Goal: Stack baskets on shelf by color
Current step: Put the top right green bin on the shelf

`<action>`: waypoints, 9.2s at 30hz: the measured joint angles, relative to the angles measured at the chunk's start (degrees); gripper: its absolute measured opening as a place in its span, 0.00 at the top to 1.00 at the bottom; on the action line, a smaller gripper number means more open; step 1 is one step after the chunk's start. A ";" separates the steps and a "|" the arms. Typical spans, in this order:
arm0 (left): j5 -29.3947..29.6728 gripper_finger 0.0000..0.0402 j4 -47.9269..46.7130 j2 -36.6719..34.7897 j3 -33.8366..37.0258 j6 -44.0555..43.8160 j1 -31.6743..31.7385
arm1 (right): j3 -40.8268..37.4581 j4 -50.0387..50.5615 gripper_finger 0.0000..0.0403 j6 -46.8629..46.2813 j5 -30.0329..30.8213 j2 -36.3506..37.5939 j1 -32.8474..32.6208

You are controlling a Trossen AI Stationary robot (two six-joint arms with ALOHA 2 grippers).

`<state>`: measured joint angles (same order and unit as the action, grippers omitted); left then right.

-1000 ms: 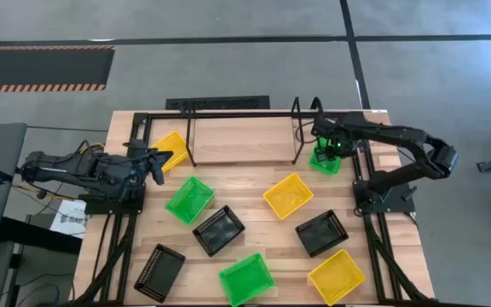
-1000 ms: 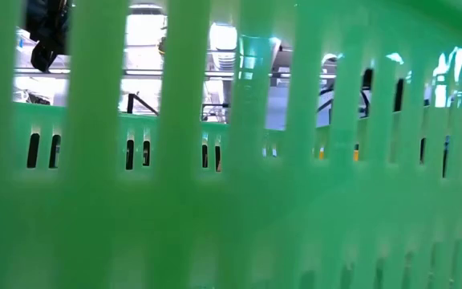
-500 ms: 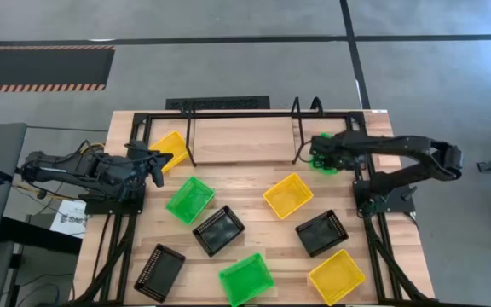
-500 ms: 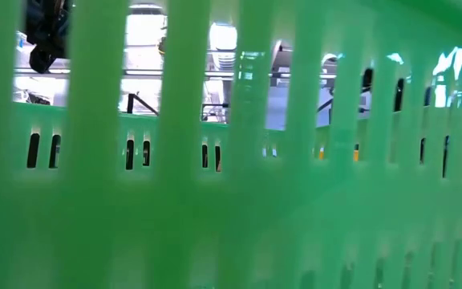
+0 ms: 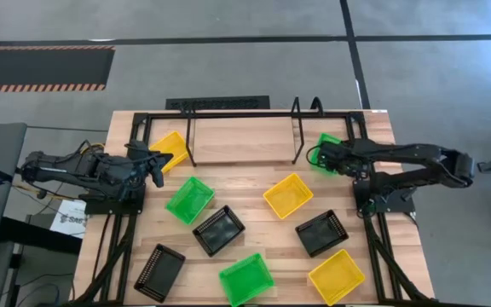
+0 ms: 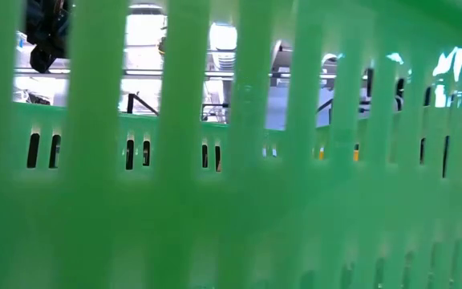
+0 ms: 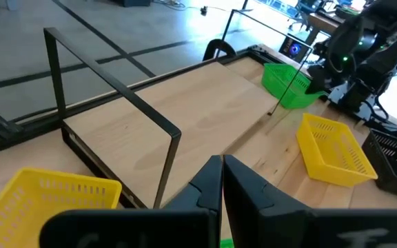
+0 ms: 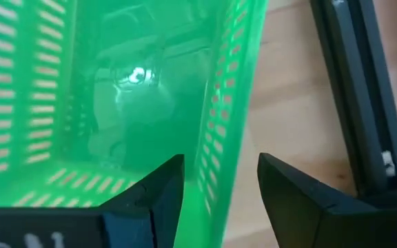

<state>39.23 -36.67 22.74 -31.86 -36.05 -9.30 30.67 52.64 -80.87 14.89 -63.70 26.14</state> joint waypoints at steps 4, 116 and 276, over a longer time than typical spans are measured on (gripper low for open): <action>0.01 1.00 0.04 0.00 0.00 -0.02 0.00 | -0.62 -3.07 0.49 2.79 0.09 -0.83 2.38; 0.41 1.00 -3.96 -0.01 0.00 1.25 0.01 | 56.18 -9.58 0.99 18.21 -5.10 -41.81 -6.30; 1.30 1.00 -4.61 -0.02 0.00 -0.83 0.01 | 88.75 -5.22 1.00 55.68 -11.95 -65.09 -5.15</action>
<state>40.53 -41.28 22.72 -31.86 -36.88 -9.29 119.42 47.42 -25.20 2.94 -128.79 20.99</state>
